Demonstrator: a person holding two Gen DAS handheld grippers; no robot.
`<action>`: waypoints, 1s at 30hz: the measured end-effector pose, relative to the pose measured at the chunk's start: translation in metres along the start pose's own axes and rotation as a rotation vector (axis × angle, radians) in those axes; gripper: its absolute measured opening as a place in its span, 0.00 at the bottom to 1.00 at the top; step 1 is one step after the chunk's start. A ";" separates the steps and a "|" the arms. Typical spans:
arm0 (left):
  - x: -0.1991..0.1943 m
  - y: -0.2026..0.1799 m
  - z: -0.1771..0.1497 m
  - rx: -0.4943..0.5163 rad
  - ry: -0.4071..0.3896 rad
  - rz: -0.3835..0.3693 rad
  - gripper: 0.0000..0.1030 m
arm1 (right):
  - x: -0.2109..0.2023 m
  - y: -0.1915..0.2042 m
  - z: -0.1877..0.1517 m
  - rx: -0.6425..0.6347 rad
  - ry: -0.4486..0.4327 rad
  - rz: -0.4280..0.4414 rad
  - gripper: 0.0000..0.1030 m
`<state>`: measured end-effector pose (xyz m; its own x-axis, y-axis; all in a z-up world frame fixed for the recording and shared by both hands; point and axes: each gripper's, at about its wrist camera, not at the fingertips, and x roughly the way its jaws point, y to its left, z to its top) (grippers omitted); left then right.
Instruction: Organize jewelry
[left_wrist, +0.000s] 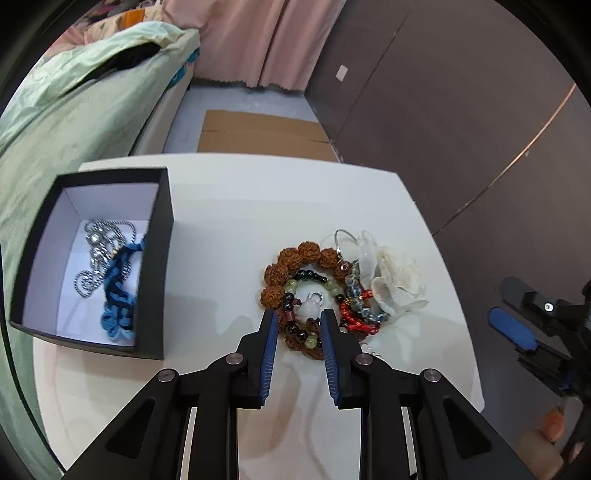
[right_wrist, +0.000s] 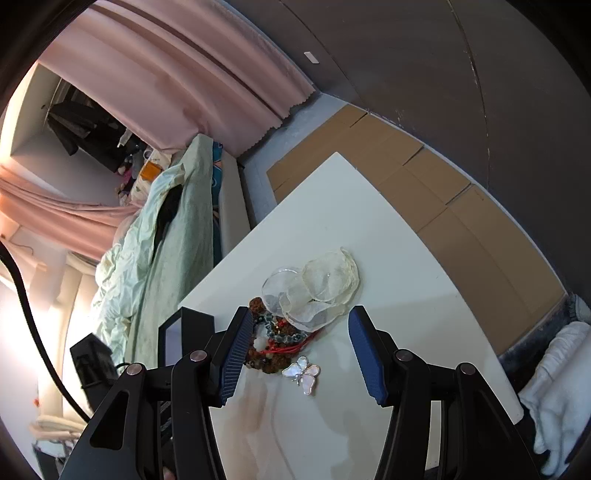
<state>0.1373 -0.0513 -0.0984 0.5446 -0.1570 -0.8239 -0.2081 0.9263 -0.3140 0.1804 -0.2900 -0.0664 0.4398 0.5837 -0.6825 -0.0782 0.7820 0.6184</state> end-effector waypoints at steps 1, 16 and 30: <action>0.003 0.000 0.000 0.001 0.003 0.005 0.24 | 0.001 -0.001 0.001 0.000 0.005 0.000 0.53; 0.007 0.018 0.003 -0.044 -0.014 -0.031 0.08 | 0.032 0.009 0.003 -0.076 0.073 -0.053 0.53; -0.032 0.023 0.023 -0.036 -0.108 -0.160 0.08 | 0.072 0.000 0.014 -0.042 0.114 -0.150 0.53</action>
<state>0.1337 -0.0175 -0.0680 0.6569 -0.2618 -0.7071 -0.1396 0.8793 -0.4553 0.2247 -0.2513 -0.1102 0.3451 0.4790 -0.8071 -0.0581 0.8692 0.4910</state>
